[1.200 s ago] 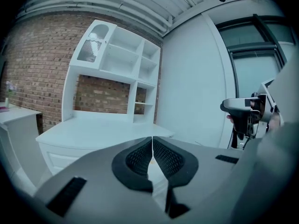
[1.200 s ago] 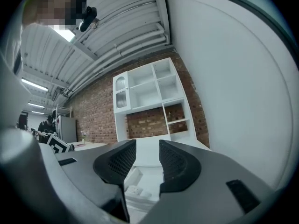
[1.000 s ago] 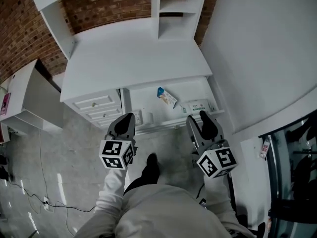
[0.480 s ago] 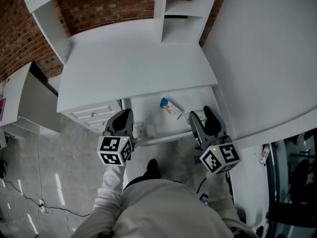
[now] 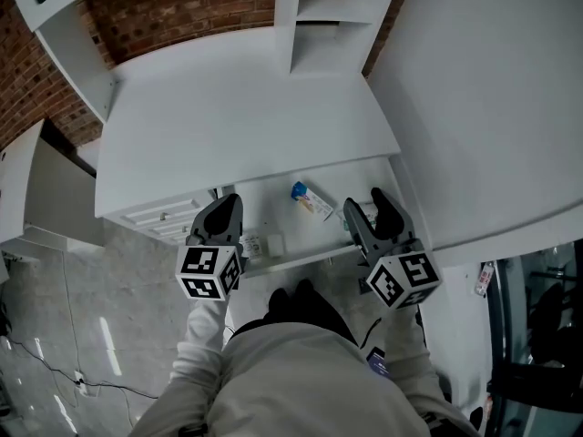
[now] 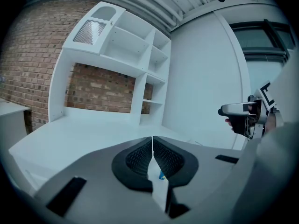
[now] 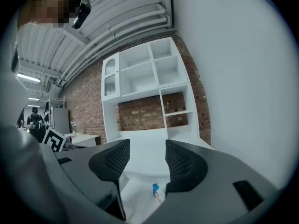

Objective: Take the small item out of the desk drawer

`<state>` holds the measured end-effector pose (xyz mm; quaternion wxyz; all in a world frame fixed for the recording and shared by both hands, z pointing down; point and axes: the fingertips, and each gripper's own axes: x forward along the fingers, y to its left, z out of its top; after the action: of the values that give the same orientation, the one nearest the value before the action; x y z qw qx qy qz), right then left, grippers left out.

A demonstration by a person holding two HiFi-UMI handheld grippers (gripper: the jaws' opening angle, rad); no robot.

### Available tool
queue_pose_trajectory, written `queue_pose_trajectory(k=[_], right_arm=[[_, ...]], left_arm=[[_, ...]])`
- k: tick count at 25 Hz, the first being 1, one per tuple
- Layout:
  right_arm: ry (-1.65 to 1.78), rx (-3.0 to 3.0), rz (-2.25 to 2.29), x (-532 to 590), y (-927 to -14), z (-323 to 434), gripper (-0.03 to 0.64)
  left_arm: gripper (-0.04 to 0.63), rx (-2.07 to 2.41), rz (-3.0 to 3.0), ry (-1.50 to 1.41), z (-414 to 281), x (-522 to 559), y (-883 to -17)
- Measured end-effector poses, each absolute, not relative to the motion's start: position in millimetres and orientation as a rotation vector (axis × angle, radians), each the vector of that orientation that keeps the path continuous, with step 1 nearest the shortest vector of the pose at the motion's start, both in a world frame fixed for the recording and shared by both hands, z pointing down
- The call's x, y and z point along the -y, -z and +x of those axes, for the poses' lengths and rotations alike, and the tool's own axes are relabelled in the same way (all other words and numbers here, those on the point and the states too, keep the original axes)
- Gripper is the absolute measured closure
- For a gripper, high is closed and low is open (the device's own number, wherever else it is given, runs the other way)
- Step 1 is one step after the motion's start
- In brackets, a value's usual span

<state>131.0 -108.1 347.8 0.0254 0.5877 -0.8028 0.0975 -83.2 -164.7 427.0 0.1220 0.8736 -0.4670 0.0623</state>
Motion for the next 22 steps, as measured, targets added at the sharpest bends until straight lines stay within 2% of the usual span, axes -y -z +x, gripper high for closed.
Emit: queue_pose_trajectory(k=[22], right_arm=[[-0.506,2.369,1.310,197.6,-473.0,118.5,0.362]], left_arm=[[0.572,1.601,2.346,-0.203,-103.7,207.5,-447.9]])
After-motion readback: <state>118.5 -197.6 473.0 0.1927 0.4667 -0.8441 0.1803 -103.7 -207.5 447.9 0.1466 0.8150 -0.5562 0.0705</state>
